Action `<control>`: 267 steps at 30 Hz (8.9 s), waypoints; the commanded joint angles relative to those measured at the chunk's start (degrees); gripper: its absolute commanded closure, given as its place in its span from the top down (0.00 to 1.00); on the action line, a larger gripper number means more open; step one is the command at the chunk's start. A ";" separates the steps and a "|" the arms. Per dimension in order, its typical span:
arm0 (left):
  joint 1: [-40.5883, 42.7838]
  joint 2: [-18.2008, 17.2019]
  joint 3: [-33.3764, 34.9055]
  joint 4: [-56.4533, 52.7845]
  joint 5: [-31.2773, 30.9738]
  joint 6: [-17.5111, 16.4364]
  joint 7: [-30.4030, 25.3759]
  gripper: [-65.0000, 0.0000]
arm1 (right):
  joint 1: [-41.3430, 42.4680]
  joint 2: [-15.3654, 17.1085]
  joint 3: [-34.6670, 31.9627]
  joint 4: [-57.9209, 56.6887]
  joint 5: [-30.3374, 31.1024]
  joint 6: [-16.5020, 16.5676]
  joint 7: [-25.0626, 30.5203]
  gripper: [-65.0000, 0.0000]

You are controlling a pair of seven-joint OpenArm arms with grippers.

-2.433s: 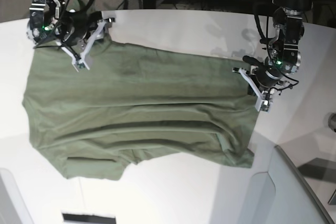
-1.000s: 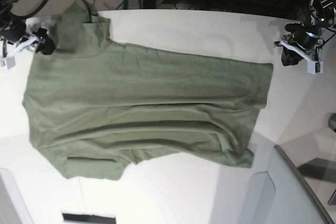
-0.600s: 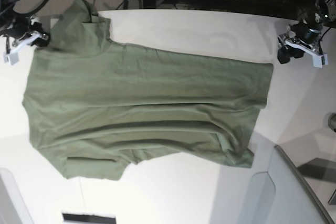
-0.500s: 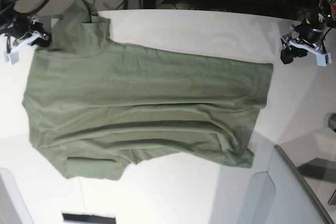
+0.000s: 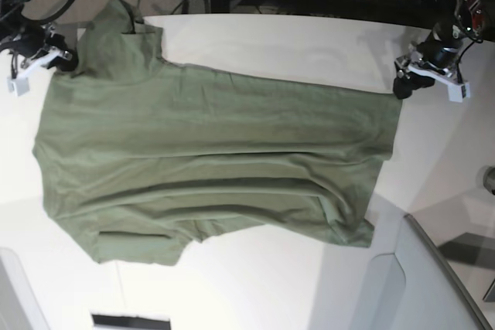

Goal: Layout the t-shirt on the table in an organized manner, then fold the t-shirt properly

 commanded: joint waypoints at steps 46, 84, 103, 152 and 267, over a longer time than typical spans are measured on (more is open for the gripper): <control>0.67 -0.55 3.05 6.48 -0.31 -0.17 2.40 0.00 | -1.47 0.36 0.65 18.44 -1.70 -0.38 -11.51 0.00; 17.90 2.70 0.06 21.86 -0.40 -0.17 6.53 0.00 | -2.61 3.61 0.65 19.76 -2.14 -0.38 -13.44 0.00; 16.84 3.49 -0.02 30.48 -0.49 -0.08 8.12 0.00 | 2.05 6.33 -0.14 19.32 -2.14 -0.38 -15.90 0.00; -8.56 5.42 0.06 12.72 9.88 -0.08 14.01 0.00 | 23.50 13.45 -16.67 -12.15 -2.14 -6.67 1.59 0.00; 7.00 3.40 -13.47 24.15 9.80 -0.43 9.70 0.46 | 28.77 0.80 -15.44 -3.80 -4.42 -12.12 -6.94 0.00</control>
